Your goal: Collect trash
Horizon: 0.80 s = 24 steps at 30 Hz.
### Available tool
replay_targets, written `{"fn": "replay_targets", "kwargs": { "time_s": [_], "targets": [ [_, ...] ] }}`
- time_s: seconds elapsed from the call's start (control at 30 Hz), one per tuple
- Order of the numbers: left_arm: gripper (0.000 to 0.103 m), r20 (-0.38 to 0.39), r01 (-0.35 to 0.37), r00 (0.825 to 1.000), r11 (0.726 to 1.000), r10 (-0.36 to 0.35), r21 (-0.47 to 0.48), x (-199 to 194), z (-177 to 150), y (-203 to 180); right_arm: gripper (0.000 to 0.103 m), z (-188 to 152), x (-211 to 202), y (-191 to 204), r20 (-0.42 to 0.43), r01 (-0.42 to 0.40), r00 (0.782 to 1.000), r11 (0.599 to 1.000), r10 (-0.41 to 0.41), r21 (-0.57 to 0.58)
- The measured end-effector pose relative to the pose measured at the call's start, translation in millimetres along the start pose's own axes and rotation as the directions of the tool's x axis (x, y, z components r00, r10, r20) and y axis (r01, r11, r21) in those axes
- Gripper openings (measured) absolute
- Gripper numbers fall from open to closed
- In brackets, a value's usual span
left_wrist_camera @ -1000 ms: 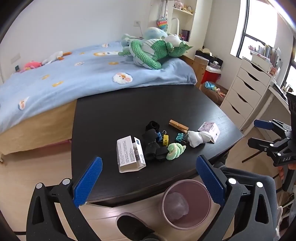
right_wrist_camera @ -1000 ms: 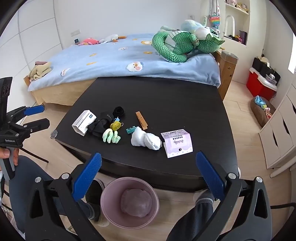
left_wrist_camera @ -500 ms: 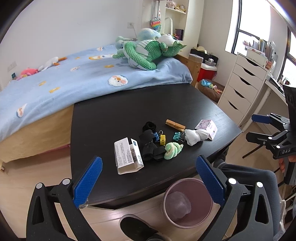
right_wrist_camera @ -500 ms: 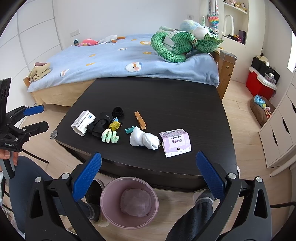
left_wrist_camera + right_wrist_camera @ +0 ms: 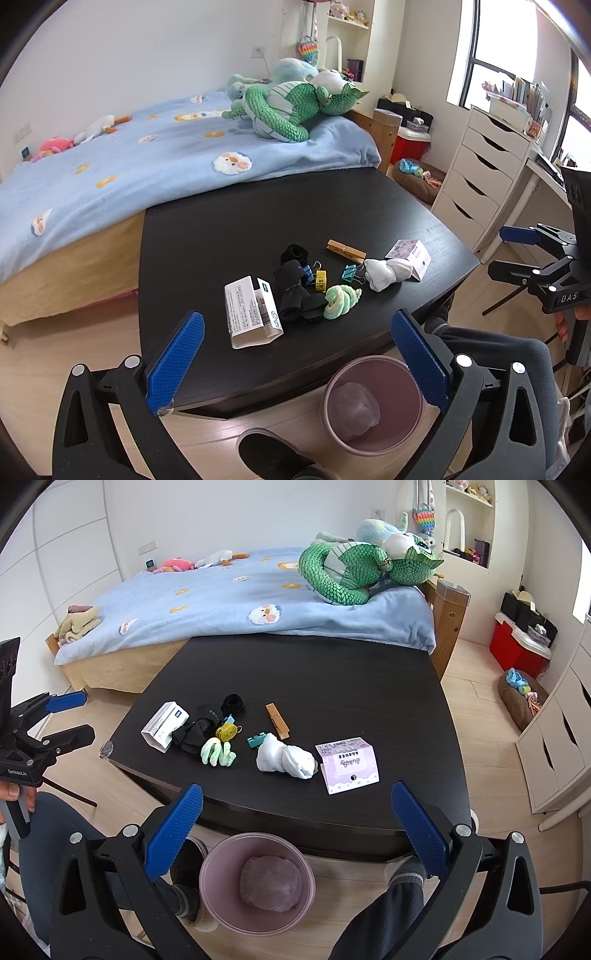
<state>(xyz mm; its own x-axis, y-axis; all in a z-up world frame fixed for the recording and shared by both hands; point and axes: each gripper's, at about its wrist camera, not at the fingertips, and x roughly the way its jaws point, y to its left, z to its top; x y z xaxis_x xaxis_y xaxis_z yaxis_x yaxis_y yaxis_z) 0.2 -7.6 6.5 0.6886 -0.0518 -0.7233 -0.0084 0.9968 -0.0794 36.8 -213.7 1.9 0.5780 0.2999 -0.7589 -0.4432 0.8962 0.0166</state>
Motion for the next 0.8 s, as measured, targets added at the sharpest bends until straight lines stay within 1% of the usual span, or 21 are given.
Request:
{"fn": "replay_targets", "kwargs": {
  "time_s": [0.8],
  "targets": [
    [0.097,0.002,0.002,1.0,1.0,-0.002,0.001,-0.4,-0.9,-1.3,0.1,-3.9,-0.3,-4.5,-0.006,0.002,1.0,1.0,-0.002,0.008]
  ]
}}
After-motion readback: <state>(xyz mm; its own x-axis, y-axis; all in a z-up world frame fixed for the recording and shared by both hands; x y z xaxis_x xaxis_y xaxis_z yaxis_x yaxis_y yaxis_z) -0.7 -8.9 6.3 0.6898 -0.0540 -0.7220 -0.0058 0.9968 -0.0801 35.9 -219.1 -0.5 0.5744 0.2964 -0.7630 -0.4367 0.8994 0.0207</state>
